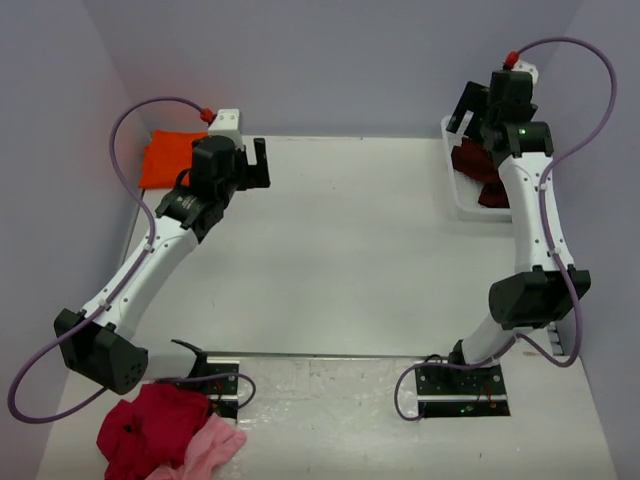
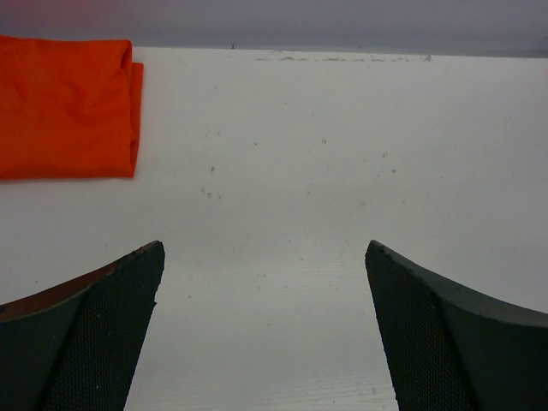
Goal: Fold and stack the t-shirts
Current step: Grab crumpled tshirt from bin with the right arm
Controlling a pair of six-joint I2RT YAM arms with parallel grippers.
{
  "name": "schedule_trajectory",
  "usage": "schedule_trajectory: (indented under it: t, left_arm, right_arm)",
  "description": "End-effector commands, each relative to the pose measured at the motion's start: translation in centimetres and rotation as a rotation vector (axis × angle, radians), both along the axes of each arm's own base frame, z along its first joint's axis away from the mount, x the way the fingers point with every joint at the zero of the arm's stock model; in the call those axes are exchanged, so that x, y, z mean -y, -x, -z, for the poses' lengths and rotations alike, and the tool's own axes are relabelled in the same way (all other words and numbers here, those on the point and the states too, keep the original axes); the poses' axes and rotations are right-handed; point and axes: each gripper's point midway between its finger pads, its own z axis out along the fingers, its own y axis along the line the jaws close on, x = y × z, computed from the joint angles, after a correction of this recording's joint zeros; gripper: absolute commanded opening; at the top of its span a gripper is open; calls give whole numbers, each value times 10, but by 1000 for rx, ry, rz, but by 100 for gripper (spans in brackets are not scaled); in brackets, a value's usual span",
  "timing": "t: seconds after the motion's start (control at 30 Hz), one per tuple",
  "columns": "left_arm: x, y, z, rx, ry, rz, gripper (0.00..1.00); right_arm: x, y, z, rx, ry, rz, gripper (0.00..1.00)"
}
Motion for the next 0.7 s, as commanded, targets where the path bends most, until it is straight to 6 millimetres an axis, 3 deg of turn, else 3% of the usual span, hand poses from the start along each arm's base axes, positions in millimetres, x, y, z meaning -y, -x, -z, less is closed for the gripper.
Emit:
schedule_trajectory:
  t: [0.0,0.03,0.07,0.13,0.23,0.33,0.37,0.43,0.6,0.67]
  left_arm:
    - [2,1,-3,2,10,6,100]
    - [2,2,0,-5,19,-1,100]
    - [2,3,3,-12,20,0,100]
    - [1,4,8,-23,26,-11,100]
    - [-3,11,21,-55,69,-59,100]
    - [3,23,32,-85,161,-65,100]
    - [3,29,35,-87,182,-62,100]
    - [4,38,46,-103,213,-66,100]
    - [-19,57,31,-31,218,-131,100]
    - [-23,66,22,-6,229,-126,100]
  right_arm:
    - [10,-23,-6,25,-39,24,99]
    - [29,-29,2,-2,-63,90,99]
    - [35,-31,20,-53,-64,103,99]
    - [42,-38,22,-73,-78,126,99]
    - [65,-50,42,-109,-54,188,99]
    - [79,-62,59,-103,-61,207,99]
    - [82,-62,73,-121,-62,214,99]
    - [90,-71,75,-82,-53,211,97]
    - [115,-80,99,-85,-27,243,96]
    - [135,-79,110,-103,-26,262,96]
